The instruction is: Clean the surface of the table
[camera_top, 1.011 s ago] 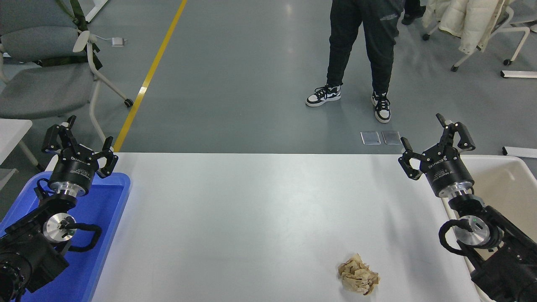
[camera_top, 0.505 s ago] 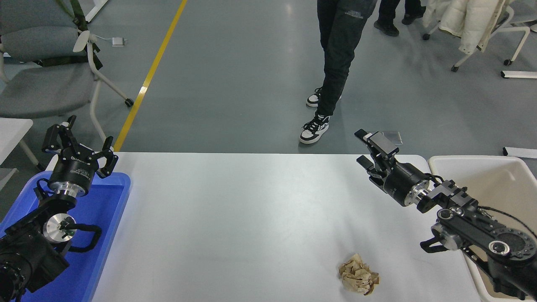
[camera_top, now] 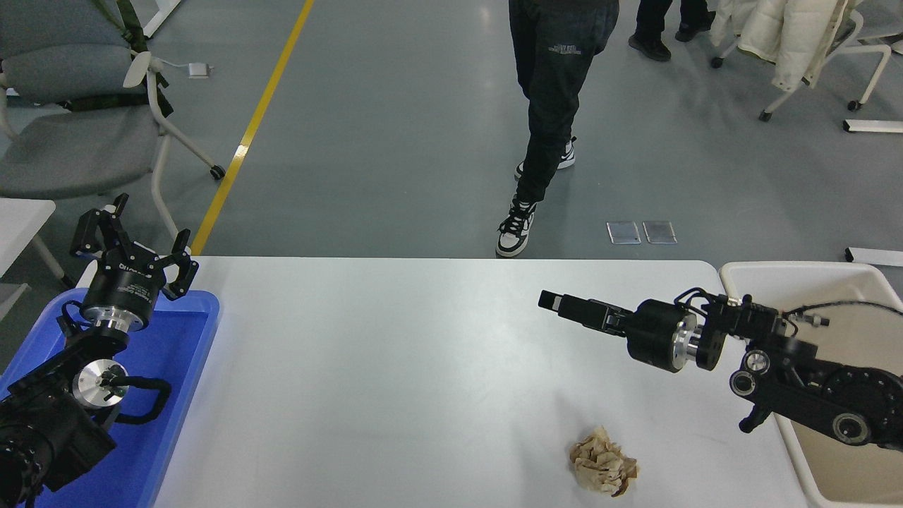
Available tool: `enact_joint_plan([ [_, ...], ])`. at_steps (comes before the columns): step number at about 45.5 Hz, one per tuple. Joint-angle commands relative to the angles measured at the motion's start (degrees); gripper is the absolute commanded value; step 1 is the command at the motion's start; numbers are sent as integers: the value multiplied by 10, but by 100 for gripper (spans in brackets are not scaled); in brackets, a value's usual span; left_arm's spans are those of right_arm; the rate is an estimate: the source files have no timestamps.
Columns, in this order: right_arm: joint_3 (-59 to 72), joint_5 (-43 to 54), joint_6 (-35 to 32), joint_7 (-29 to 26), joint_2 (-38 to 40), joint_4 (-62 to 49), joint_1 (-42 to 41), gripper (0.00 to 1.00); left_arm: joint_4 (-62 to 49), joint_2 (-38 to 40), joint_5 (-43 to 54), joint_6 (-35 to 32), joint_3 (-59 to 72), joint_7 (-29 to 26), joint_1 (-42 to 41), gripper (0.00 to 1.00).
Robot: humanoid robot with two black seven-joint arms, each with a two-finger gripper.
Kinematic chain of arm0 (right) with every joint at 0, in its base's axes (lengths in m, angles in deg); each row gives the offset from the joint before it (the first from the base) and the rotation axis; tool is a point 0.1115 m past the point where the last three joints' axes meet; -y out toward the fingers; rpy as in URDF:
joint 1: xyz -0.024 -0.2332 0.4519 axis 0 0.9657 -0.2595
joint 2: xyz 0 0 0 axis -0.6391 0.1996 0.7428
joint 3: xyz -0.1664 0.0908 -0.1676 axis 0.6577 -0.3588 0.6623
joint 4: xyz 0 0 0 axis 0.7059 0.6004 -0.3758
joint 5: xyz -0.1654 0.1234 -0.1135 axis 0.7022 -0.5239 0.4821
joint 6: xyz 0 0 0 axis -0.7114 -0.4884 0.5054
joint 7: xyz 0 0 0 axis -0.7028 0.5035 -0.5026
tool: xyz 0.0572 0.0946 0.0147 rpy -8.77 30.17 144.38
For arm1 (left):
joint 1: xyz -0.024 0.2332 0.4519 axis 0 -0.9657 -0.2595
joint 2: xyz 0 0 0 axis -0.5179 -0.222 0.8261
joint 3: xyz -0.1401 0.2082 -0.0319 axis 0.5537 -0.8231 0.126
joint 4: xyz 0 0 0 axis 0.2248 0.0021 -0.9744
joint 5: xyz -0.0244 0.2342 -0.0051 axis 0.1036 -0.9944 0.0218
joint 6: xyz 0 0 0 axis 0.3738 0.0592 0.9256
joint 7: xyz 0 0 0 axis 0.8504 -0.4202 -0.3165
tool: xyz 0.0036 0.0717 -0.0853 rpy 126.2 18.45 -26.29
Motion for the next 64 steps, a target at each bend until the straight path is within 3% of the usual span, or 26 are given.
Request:
enact_joint_plan([
  [1,150,87,1,3,0,39,-101,99,0,0,0,1,0,0,0,100],
  [16,212,177,10,0,-22,60,-111,98,0,0,0,1,0,0,0,100],
  [41,224,263,146,1,-61,-31,-23,98,1,0,0,2,0,0,0,100],
  [64,257,325,221,27,-25,-31,4,99,0,0,0,1,0,0,0,100],
])
